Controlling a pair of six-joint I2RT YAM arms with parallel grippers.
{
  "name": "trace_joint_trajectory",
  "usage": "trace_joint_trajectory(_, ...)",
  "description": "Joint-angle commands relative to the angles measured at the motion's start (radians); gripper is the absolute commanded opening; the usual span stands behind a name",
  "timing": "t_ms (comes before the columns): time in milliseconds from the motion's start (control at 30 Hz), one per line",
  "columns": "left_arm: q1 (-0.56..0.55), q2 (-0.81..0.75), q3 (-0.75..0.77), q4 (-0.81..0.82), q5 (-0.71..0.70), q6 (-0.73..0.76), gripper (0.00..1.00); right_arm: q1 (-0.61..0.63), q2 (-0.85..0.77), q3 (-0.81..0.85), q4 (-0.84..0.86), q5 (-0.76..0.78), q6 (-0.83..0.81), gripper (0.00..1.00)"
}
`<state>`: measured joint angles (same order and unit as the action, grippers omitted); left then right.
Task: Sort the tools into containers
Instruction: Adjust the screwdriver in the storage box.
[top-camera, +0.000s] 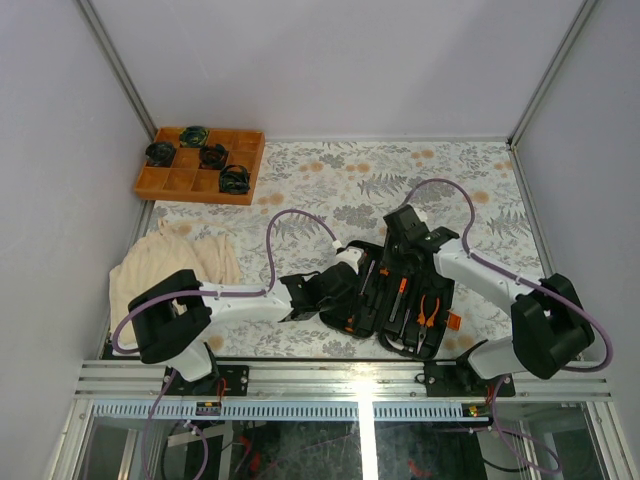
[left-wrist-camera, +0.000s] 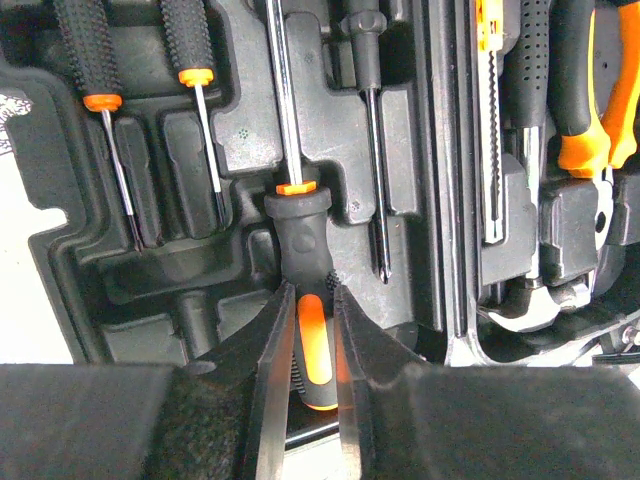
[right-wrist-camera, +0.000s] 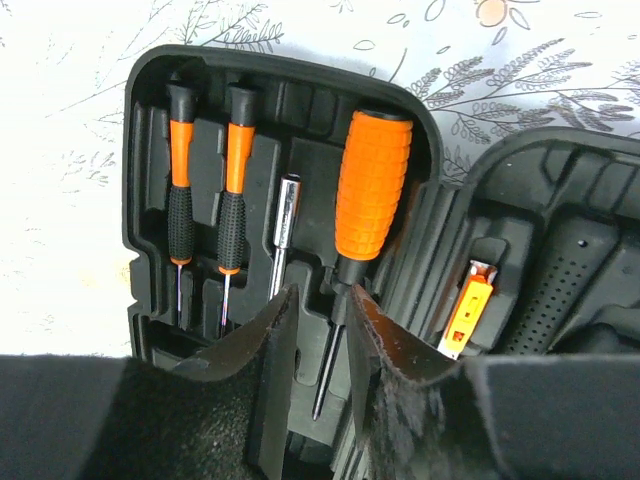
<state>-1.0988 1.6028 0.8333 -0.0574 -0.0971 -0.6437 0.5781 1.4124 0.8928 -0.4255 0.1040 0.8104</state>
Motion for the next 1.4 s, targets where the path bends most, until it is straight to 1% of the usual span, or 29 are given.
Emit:
trace_joint_trajectory(0, -0.013, 0.027, -0.036, -0.016, 0.026, -0.013, 0.14, 0.018, 0.032, 0.043, 0.059, -0.044, 0.005, 0.32)
trace_joint_trajectory(133, -0.013, 0.027, -0.036, -0.016, 0.027, -0.011, 0.11, 0.02, 0.067, 0.06, 0.077, -0.056, 0.003, 0.31)
trace_joint_trajectory(233, -0.014, 0.029, -0.035, -0.017, 0.025, -0.011, 0.08, 0.02, 0.095, 0.074, 0.086, -0.047, 0.002, 0.27)
trace_joint_trajectory(467, -0.016, 0.029, -0.033, -0.023, 0.025, -0.008, 0.07, 0.02, 0.169, 0.112, 0.074, -0.014, 0.002, 0.23)
trace_joint_trajectory(567, -0.016, 0.032, -0.032, -0.023, 0.025, -0.01, 0.06, 0.02, 0.189, 0.116, 0.084, -0.012, 0.001, 0.17)
trace_joint_trajectory(867, -0.021, 0.034, -0.033, -0.021, 0.025, -0.008, 0.04, 0.019, 0.235, 0.141, 0.097, -0.012, -0.015, 0.1)
trace_joint_trajectory(1133, -0.021, 0.034, -0.035, -0.027, 0.026, -0.007, 0.02, 0.019, 0.246, 0.145, 0.063, 0.005, -0.019, 0.09)
trace_joint_trajectory(1367, -0.025, 0.049, -0.041, -0.027, 0.034, 0.002, 0.0, 0.019, 0.322, 0.15, 0.013, 0.001, -0.029, 0.07)
